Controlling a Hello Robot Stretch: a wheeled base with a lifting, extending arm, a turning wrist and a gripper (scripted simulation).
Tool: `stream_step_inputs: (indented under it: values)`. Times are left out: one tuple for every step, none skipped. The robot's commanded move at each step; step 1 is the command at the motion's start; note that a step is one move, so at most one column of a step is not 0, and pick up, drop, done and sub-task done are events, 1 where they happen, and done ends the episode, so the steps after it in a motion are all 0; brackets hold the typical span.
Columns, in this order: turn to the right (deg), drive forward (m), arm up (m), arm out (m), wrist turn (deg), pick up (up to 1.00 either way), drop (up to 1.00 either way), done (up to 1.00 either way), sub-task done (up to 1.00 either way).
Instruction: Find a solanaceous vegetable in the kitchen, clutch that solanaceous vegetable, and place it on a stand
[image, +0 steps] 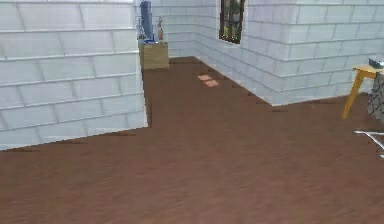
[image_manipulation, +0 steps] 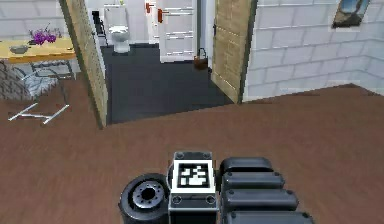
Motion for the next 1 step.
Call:
stream_step_inputs:
  values:
    - [0.0,1.0,0.0,0.0,0.0,0.0,0.0,0.0,0.0]
